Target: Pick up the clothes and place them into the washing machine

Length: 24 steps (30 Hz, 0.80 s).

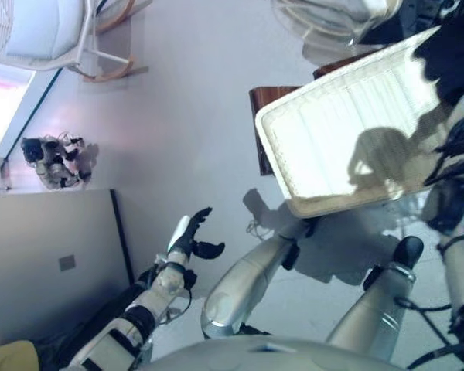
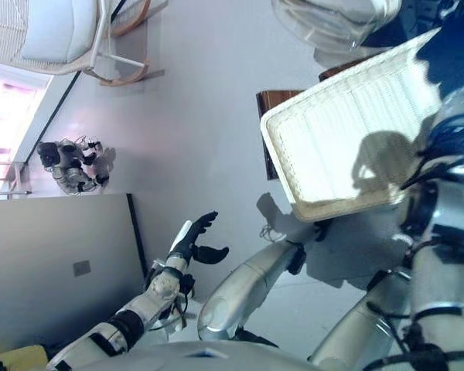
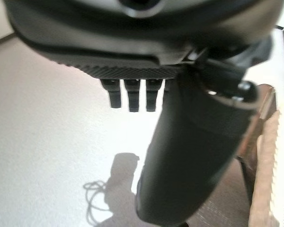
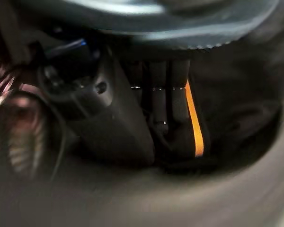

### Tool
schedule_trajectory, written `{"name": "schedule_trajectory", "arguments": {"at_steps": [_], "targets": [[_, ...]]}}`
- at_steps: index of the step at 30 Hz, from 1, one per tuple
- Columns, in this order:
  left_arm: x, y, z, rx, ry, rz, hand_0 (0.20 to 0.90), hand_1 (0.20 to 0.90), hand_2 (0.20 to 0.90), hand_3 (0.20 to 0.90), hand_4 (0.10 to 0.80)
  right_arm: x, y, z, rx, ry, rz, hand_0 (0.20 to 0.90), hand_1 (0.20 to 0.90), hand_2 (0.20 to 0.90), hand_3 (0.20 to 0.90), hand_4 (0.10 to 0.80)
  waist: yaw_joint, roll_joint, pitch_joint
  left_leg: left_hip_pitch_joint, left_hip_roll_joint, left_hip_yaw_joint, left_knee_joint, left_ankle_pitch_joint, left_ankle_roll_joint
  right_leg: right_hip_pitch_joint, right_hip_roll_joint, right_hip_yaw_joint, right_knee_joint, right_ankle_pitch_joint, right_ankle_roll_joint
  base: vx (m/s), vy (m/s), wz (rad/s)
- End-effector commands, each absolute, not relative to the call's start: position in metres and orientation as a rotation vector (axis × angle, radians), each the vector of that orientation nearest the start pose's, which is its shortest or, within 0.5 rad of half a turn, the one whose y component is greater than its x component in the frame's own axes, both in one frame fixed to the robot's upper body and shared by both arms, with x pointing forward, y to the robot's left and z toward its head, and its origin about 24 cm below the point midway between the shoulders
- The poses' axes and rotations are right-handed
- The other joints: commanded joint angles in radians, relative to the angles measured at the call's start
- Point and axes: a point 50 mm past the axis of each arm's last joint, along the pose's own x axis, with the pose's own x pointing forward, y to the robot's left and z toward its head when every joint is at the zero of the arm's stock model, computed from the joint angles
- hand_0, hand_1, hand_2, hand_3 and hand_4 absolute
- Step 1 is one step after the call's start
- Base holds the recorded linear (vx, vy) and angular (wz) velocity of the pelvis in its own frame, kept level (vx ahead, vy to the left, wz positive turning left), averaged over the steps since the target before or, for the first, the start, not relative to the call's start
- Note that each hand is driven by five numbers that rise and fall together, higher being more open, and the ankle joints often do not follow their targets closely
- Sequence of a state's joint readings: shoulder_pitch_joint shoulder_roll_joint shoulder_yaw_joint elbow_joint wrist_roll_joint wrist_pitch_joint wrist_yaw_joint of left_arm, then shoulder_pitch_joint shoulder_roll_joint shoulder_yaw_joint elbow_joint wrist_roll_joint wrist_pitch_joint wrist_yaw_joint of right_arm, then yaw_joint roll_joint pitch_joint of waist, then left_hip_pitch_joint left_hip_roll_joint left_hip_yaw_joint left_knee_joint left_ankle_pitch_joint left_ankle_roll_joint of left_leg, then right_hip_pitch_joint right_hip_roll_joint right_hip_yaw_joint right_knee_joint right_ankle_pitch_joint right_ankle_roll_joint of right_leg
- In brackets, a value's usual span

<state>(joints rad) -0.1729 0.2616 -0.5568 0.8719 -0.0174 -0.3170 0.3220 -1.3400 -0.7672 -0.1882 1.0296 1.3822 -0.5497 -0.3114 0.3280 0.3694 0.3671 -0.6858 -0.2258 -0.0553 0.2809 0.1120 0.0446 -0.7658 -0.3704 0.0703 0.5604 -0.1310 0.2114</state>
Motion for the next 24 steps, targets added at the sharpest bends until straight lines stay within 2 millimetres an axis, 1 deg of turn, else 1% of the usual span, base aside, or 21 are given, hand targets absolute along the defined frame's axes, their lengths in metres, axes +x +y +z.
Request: {"name": "schedule_trajectory", "arguments": {"at_steps": [1,2,3,4,6,7,8,10,11,12,13,14,15,16,17,19,20,21,23,24], "targets": [[0.213,0.197,-0.086,0.546,0.392,0.007,0.9,0.9,0.9,0.9,0.8,0.272,-0.347,0.441,0.812,-1.396,-0.399,0.54,0.54,0.54,0.54,0.56,0.0,0.04,-0.084,-0.143,-0.01,0.034,0.079,-0.061,-0.107,-0.044,0.071,0.024,0.096,-0.068,-0.125,-0.004,0.047,-0.07],[0.212,0.196,-0.087,0.547,0.393,0.005,0.9,0.9,0.9,0.9,0.8,0.277,-0.353,0.434,0.81,-1.346,-0.464,0.733,0.733,0.733,0.733,0.689,0.002,0.033,-0.088,-0.153,-0.013,0.036,0.087,-0.068,-0.102,-0.051,0.07,0.029,0.1,-0.072,-0.126,0.008,0.04,-0.05],[0.212,0.196,-0.087,0.547,0.392,0.004,0.9,0.9,0.9,0.9,0.8,0.277,-0.353,0.436,0.807,-1.345,-0.468,0.9,0.9,0.9,0.9,0.8,0.005,0.031,-0.091,-0.158,-0.013,0.039,0.09,-0.07,-0.101,-0.057,0.069,0.032,0.102,-0.074,-0.126,0.0,0.0,0.0],[0.215,0.191,-0.086,0.539,0.387,0.004,0.9,0.9,0.9,0.9,0.8,0.282,-0.361,0.426,0.837,-1.289,-0.54,0.9,0.9,0.9,0.9,0.8,0.0,0.027,-0.088,-0.167,-0.013,0.036,0.096,-0.074,-0.094,-0.056,0.071,0.03,0.101,-0.082,-0.128,0.0,0.0,0.0],[0.216,0.189,-0.086,0.538,0.383,0.006,0.9,0.9,0.9,0.9,0.8,0.285,-0.362,0.42,0.869,-1.278,-0.544,0.9,0.9,0.9,0.9,0.8,0.001,0.031,-0.085,-0.175,-0.016,0.034,0.1,-0.068,-0.089,-0.063,0.074,0.029,0.101,-0.076,-0.13,-0.056,0.047,-0.04],[0.216,0.186,-0.087,0.524,0.389,0.014,0.9,0.9,0.9,0.9,0.8,0.296,-0.368,0.398,0.94,-1.215,-0.598,0.9,0.9,0.9,0.9,0.8,-0.001,0.04,-0.076,-0.182,-0.017,0.037,0.103,-0.058,-0.077,-0.067,0.073,0.024,0.101,-0.063,-0.13,-0.079,0.068,-0.08],[0.215,0.186,-0.088,0.532,0.396,0.012,0.9,0.9,0.9,0.9,0.8,0.301,-0.374,0.383,0.977,-1.168,-0.663,0.9,0.9,0.9,0.9,0.8,0.0,0.038,-0.075,-0.18,-0.019,0.036,0.103,-0.06,-0.072,-0.064,0.074,0.023,0.1,-0.063,-0.131,-0.056,0.074,-0.09],[0.216,0.186,-0.09,0.548,0.409,0.015,0.9,0.9,0.9,0.9,0.8,0.314,-0.383,0.353,0.996,-1.024,-0.761,0.9,0.9,0.9,0.9,0.8,0.0,0.037,-0.076,-0.174,-0.02,0.036,0.097,-0.059,-0.068,-0.057,0.072,0.021,0.091,-0.063,-0.132,0.051,0.017,-0.11],[0.217,0.186,-0.09,0.549,0.408,0.015,0.9,0.9,0.9,0.9,0.8,0.313,-0.384,0.353,0.996,-1.024,-0.761,0.9,0.9,0.9,0.9,0.8,0.001,0.031,-0.08,-0.167,-0.023,0.034,0.097,-0.071,-0.07,-0.049,0.072,0.026,0.088,-0.074,-0.132,0.111,-0.002,-0.07],[0.218,0.183,-0.09,0.544,0.412,0.013,0.9,0.9,0.9,0.9,0.8,0.322,-0.385,0.334,1.025,-0.945,-0.793,0.9,0.9,0.9,0.9,0.8,0.004,0.032,-0.084,-0.159,-0.028,0.032,0.093,-0.077,-0.066,-0.04,0.07,0.028,0.083,-0.08,-0.132,0.027,0.022,-0.07],[0.217,0.181,-0.091,0.549,0.415,0.006,0.9,0.9,0.9,0.9,0.8,0.326,-0.383,0.328,1.059,-0.927,-0.783,0.9,0.9,0.9,0.9,0.8,0.007,0.039,-0.081,-0.159,-0.027,0.035,0.086,-0.059,-0.061,-0.043,0.07,0.02,0.08,-0.065,-0.133,0.046,0.016,-0.09],[0.217,0.181,-0.091,0.55,0.416,0.005,0.9,0.9,0.9,0.9,0.8,0.326,-0.384,0.327,1.06,-0.927,-0.781,0.9,0.9,0.9,0.9,0.8,0.006,0.032,-0.087,-0.149,-0.031,0.03,0.085,-0.076,-0.064,-0.03,0.068,0.025,0.075,-0.081,-0.132,-0.064,0.044,-0.11],[0.217,0.18,-0.092,0.543,0.417,0.005,0.9,0.9,0.9,0.9,0.8,0.331,-0.381,0.318,1.089,-0.904,-0.767,0.9,0.9,0.9,0.9,0.8,0.01,0.039,-0.084,-0.147,-0.027,0.032,0.075,-0.056,-0.059,-0.034,0.069,0.019,0.074,-0.062,-0.132,0.048,0.029,-0.08],[0.216,0.178,-0.093,0.531,0.425,0.002,0.9,0.9,0.9,0.9,0.8,0.337,-0.374,0.313,1.133,-0.896,-0.723,0.9,0.9,0.9,0.9,0.8,0.014,0.04,-0.09,-0.133,-0.029,0.033,0.058,-0.052,-0.058,-0.024,0.069,0.02,0.063,-0.06,-0.131,-0.039,0.06,-0.05],[0.215,0.179,-0.094,0.532,0.428,0.003,0.9,0.9,0.9,0.9,0.8,0.338,-0.374,0.311,1.136,-0.895,-0.722,0.9,0.9,0.9,0.9,0.8,0.013,0.039,-0.09,-0.127,-0.029,0.032,0.054,-0.05,-0.058,-0.019,0.069,0.019,0.059,-0.059,-0.131,0.062,0.033,-0.03],[0.213,0.178,-0.096,0.523,0.443,0.001,0.9,0.9,0.9,0.9,0.8,0.345,-0.366,0.303,1.163,-0.872,-0.685,0.9,0.9,0.9,0.9,0.8,0.015,0.037,-0.095,-0.105,-0.031,0.033,0.033,-0.044,-0.057,-0.001,0.071,0.021,0.047,-0.056,-0.13,0.067,0.031,-0.09],[0.213,0.177,-0.097,0.514,0.452,0.0,0.9,0.9,0.9,0.9,0.8,0.352,-0.359,0.295,1.178,-0.847,-0.66,0.9,0.9,0.9,0.9,0.8,0.018,0.033,-0.098,-0.088,-0.032,0.032,0.015,-0.04,-0.054,0.016,0.07,0.02,0.035,-0.054,-0.127,0.061,0.025,-0.11],[0.212,0.177,-0.098,0.515,0.453,0.0,0.9,0.9,0.9,0.9,0.8,0.352,-0.359,0.293,1.179,-0.846,-0.659,0.9,0.9,0.9,0.9,0.8,0.016,0.034,-0.097,-0.082,-0.032,0.031,0.01,-0.038,-0.054,0.022,0.07,0.019,0.03,-0.052,-0.127,0.077,0.011,-0.11],[0.21,0.174,-0.1,0.503,0.466,-0.01,0.9,0.9,0.9,0.9,0.8,0.362,-0.345,0.276,1.21,-0.808,-0.619,0.9,0.9,0.9,0.9,0.8,0.021,0.028,-0.106,-0.049,-0.029,0.024,-0.017,-0.03,-0.052,0.059,0.066,0.007,0.009,-0.053,-0.125,0.062,-0.008,-0.11],[0.209,0.176,-0.1,0.505,0.468,-0.009,0.9,0.9,0.9,0.9,0.8,0.362,-0.345,0.274,1.212,-0.806,-0.619,0.9,0.9,0.9,0.9,0.8,0.017,0.028,-0.105,-0.043,-0.029,0.021,-0.021,-0.028,-0.052,0.067,0.066,0.003,0.004,-0.052,-0.125,0.052,-0.029,-0.05]]}}
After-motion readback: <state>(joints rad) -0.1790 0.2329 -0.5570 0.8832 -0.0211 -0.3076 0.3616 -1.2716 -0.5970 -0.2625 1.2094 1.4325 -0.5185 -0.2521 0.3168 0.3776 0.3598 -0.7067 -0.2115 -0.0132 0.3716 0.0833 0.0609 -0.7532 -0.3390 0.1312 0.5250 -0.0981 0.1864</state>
